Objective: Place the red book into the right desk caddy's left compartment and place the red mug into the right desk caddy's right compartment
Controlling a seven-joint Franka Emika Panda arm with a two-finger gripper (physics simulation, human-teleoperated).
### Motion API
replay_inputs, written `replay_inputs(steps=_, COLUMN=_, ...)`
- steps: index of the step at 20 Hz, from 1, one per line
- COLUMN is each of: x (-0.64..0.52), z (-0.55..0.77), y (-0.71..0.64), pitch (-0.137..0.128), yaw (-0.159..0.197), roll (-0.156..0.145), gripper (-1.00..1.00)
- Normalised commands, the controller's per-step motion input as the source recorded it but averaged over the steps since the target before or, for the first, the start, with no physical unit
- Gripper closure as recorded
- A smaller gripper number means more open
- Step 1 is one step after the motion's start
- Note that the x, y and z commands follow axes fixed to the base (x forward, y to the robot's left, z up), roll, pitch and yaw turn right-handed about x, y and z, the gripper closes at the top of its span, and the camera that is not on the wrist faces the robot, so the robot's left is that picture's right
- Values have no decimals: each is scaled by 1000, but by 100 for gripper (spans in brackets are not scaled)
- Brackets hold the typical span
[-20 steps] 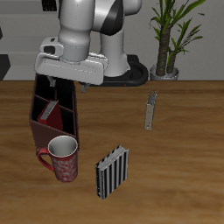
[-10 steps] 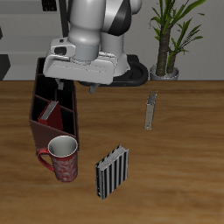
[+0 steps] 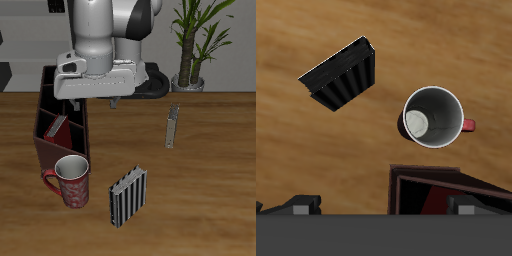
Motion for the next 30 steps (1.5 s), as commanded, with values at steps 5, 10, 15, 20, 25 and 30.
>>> replay_inputs(steps=5, x=135, z=171, y=-113, pitch=-12, yaw=16, roll=71, gripper=-100)
replay_inputs(steps=10, x=144, z=-15, y=-84, pitch=-2, yaw=61, roll=-23, gripper=-100)
replay_inputs(steps=15, x=132, z=-116, y=-75, pitch=17, yaw=70, roll=-35, gripper=-100)
replay_inputs(steps=20, x=180, z=-89, y=-168, pitch=10, yaw=46, roll=-38, gripper=-100)
replay_inputs(steps=25, x=43, z=-98, y=-19, pitch=12, yaw=46, roll=9, gripper=-100)
replay_inputs(steps=30, x=75, z=-160, y=19, pitch=-3, yaw=46, roll=9, gripper=-100)
